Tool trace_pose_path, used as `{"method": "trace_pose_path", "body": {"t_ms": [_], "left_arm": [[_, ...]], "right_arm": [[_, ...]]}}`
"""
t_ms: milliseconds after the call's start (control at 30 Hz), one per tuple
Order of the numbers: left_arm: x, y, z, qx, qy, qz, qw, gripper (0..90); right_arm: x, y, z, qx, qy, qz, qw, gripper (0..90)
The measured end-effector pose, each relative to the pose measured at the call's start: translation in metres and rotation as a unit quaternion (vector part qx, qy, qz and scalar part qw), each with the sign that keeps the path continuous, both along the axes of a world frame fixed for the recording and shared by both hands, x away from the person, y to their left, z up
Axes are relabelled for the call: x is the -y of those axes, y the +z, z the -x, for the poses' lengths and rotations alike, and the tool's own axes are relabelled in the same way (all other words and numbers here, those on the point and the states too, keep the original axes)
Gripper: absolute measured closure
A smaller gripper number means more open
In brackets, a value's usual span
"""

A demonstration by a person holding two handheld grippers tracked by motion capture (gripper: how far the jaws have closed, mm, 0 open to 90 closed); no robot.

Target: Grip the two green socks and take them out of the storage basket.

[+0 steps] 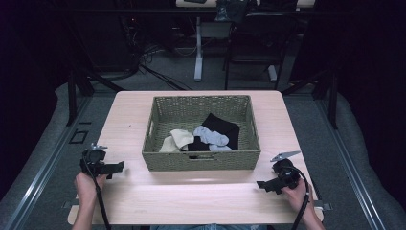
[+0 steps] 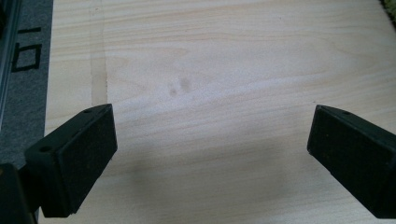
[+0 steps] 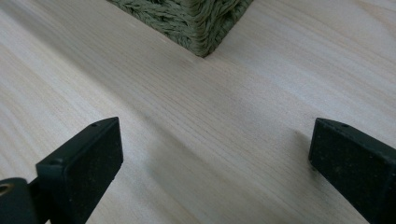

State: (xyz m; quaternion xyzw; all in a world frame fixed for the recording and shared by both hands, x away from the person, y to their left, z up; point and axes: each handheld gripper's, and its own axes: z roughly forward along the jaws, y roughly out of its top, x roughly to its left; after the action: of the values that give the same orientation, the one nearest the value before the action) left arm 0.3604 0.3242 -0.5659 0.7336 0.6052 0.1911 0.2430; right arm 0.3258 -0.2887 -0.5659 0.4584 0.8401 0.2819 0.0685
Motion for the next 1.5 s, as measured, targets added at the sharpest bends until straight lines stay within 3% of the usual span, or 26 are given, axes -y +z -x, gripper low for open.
{"method": "trace_pose_path", "body": {"t_ms": [533, 800, 1100, 1167, 1500], "left_arm": [[0.004, -0.001, 0.000, -0.003, -0.008, -0.009, 0.9999, 0.3], [0.009, 0.007, 0.001, 0.013, -0.007, -0.008, 0.9999, 0.2], [0.006, 0.031, 0.006, 0.034, -0.001, 0.009, 0.9994, 0.1], [0.007, 0.041, 0.008, 0.047, -0.004, 0.017, 0.9987, 0.1], [0.028, 0.077, 0.009, 0.071, -0.041, 0.024, 0.9963, 0.1]], "right_arm": [[-0.001, 0.000, 0.000, 0.000, 0.004, -0.002, 1.0000, 2.4], [0.000, 0.000, -0.002, 0.003, 0.007, -0.010, 0.9999, 2.5], [-0.003, 0.001, -0.002, 0.005, 0.012, -0.010, 0.9999, 2.6], [-0.003, 0.001, -0.002, 0.000, 0.013, -0.008, 0.9999, 2.6], [-0.003, 0.001, 0.001, 0.005, 0.010, -0.001, 0.9999, 2.6]]}}
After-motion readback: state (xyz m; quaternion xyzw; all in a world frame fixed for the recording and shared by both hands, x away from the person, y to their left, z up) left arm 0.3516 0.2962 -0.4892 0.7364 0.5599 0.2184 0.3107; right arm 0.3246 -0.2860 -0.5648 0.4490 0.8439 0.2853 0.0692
